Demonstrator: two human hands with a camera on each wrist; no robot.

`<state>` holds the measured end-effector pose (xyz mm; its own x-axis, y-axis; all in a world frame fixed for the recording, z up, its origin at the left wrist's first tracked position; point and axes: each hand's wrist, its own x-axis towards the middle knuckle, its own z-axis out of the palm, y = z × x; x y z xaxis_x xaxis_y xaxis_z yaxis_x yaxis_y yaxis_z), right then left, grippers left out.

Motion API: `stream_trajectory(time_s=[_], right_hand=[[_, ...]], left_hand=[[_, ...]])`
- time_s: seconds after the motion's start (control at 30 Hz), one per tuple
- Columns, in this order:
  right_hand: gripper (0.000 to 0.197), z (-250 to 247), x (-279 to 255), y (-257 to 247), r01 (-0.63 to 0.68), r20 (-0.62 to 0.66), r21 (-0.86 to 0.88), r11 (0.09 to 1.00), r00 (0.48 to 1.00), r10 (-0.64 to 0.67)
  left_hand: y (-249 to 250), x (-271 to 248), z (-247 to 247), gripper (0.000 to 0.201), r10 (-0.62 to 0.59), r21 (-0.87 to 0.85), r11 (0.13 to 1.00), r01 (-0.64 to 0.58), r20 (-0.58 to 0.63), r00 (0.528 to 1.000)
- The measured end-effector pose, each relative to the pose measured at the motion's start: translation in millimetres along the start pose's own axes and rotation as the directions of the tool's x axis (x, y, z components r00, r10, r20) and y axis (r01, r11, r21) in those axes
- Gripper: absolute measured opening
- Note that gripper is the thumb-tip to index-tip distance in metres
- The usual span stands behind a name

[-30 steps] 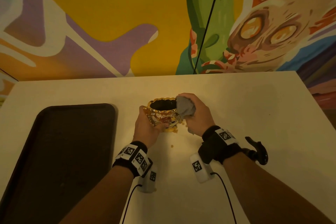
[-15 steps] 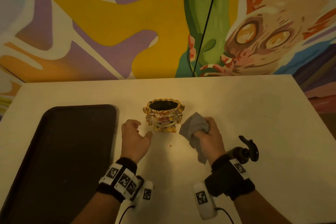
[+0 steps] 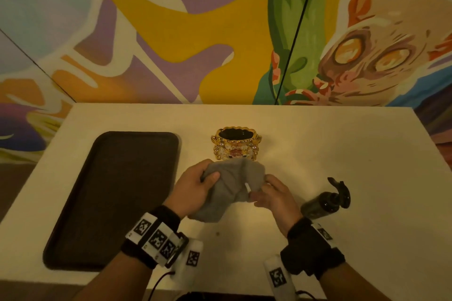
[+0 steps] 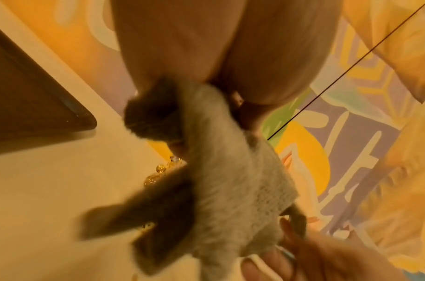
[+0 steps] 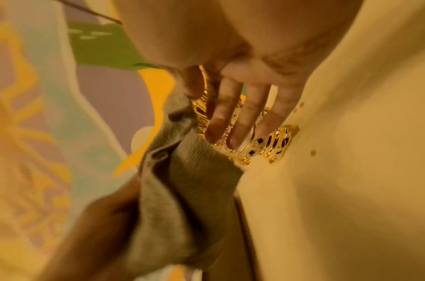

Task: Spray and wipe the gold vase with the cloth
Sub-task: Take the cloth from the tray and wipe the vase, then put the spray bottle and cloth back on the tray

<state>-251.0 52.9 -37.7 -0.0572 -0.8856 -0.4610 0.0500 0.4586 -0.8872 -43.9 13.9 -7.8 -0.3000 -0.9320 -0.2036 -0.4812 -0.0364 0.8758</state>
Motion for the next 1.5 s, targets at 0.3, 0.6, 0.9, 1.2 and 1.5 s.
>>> stream_trajectory(time_s=[0.3, 0.6, 0.9, 1.2, 1.5], right_hand=[[0.053, -113.8, -65.9, 66.2, -0.349, -0.521, -0.459, 0.817, 0.851, 0.071], [0.026, -126.0, -2.0, 27.5, 0.06, -0.389, -0.396, 0.916, 0.893, -0.226], [0.01, -43.2, -12.5, -10.1, 0.318, 0.064, -0.432, 0.844, 0.944, -0.324], [0.021, 128.9, -10.8, -49.3, 0.615, 0.531, -0.639, 0.462, 0.787, -0.314], [0.03, 220.6, 10.5, -62.1, 0.504, 0.485, -0.565, 0.653, 0.843, -0.232]], left_hand=[[-2.4, -7.1, -8.8, 0.029, -0.155, -0.061, 0.986, 0.156, 0.026, 0.988], [1.2, -17.1, 5.8, 0.018, -0.125, 0.158, 0.979, 0.125, -0.01, 0.992], [-0.3, -53.2, -35.0, 0.028, -0.233, -0.22, 0.948, 0.228, 0.006, 0.973], [-20.5, -81.0, -103.6, 0.027, -0.216, -0.375, 0.905, 0.2, 0.001, 0.976], [-74.2, -91.7, -194.1, 0.043, -0.009, 0.344, 0.938, 0.05, -0.121, 0.993]])
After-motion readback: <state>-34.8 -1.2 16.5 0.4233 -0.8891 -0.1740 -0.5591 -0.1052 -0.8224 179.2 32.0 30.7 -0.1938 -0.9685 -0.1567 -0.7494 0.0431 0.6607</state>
